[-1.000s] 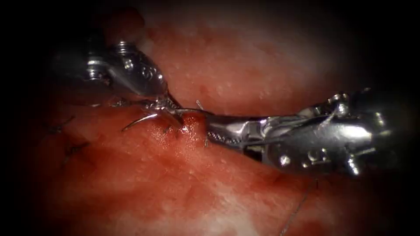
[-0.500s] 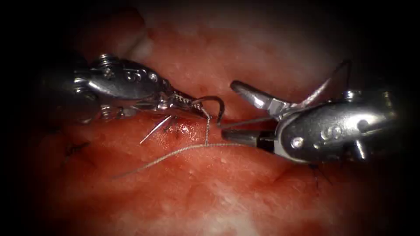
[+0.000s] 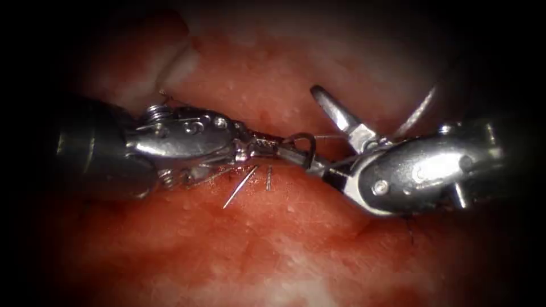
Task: Wound Closure
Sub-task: Grab the needle with the right tool, then pass the needle through the top of the cut in the skin.
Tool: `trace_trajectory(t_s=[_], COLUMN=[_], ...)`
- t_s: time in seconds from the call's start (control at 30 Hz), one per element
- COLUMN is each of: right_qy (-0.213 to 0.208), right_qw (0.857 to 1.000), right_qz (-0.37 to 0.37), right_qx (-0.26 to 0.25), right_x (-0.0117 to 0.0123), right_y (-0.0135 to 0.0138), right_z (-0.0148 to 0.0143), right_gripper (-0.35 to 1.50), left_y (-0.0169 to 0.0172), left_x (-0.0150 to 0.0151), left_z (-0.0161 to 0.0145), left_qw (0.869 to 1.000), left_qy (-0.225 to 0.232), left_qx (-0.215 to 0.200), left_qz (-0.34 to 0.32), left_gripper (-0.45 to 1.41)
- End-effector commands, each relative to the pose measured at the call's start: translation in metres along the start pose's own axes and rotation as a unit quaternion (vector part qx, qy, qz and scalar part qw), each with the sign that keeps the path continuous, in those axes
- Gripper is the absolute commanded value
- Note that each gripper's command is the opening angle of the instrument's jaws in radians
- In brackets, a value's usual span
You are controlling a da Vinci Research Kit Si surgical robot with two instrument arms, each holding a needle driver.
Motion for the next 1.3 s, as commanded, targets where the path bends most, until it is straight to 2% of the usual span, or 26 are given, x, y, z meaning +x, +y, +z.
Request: trace_trajectory(t_s=[0.03, 0.1, 0.13, 0.17, 0.23, 0.4, 0.73, 0.77, 0.87, 0.9, 0.97, 1.07, 1.1, 1.2, 1.3], right_qy=[0.002, 0.006, 0.010, 0.010, 0.013, 0.018, 0.026, 0.024, 0.019, 0.017, 0.014, 0.005, 0.005, 0.001, 0.003], right_qw=[1.000, 1.000, 1.000, 1.000, 1.000, 1.000, 0.999, 0.998, 0.996, 0.992, 0.991, 0.984, 0.984, 0.983, 0.982], right_qz=[0.000, 0.000, 0.000, 0.000, 0.001, 0.005, -0.041, -0.050, -0.083, -0.123, -0.132, -0.174, -0.174, -0.184, -0.188], right_qx=[0.000, -0.003, -0.005, -0.005, -0.007, -0.012, -0.004, -0.001, 0.014, 0.020, 0.023, 0.023, 0.023, 0.025, 0.030], right_x=[-0.0001, -0.0004, -0.0005, -0.0005, -0.0005, -0.0001, 0.0000, 0.0000, -0.0006, -0.0017, -0.0021, -0.0039, -0.0039, -0.0061, -0.0070], right_y=[-0.0008, -0.0008, -0.0007, -0.0007, -0.0007, -0.0009, -0.0004, 0.0000, 0.0021, 0.0042, 0.0048, 0.0069, 0.0069, 0.0077, 0.0071], right_z=[0.0004, 0.0002, -0.0001, -0.0001, -0.0003, -0.0005, -0.0015, -0.0017, -0.0026, -0.0037, -0.0040, -0.0044, -0.0044, -0.0032, -0.0024], right_gripper=[0.59, 0.42, 0.20, 0.20, 0.07, -0.35, -0.35, -0.35, -0.35, -0.35, -0.35, -0.35, -0.35, -0.35, -0.35], left_y=[-0.0002, -0.0001, -0.0001, -0.0001, -0.0001, 0.0001, 0.0007, 0.0009, 0.0016, 0.0023, 0.0025, 0.0035, 0.0035, 0.0045, 0.0051], left_x=[-0.0002, -0.0003, -0.0004, -0.0004, -0.0004, -0.0004, -0.0005, -0.0004, 0.0004, 0.0013, 0.0015, 0.0016, 0.0016, 0.0012, 0.0006], left_z=[0.0006, 0.0004, 0.0003, 0.0003, 0.0002, 0.0002, 0.0005, 0.0006, 0.0005, 0.0004, 0.0004, 0.0004, 0.0004, 0.0007, 0.0013], left_qw=[1.000, 1.000, 1.000, 1.000, 1.000, 1.000, 1.000, 1.000, 1.000, 1.000, 1.000, 1.000, 1.000, 0.999, 0.998], left_qy=[-0.001, -0.001, 0.000, 0.000, 0.000, 0.001, 0.002, 0.002, 0.002, 0.005, 0.005, -0.003, -0.003, -0.026, -0.042], left_qx=[-0.001, -0.002, -0.003, -0.003, -0.004, -0.005, -0.004, -0.004, -0.004, 0.004, 0.007, 0.019, 0.019, 0.032, 0.037], left_qz=[0.000, 0.001, -0.002, -0.002, -0.002, -0.004, -0.008, -0.008, -0.013, 0.009, 0.007, 0.014, 0.014, 0.026, 0.030], left_gripper=[-0.45, -0.45, -0.45, -0.45, -0.45, -0.45, -0.45, -0.01, 0.64, 0.98, 1.03, 1.09, 1.09, 1.08, 1.03])
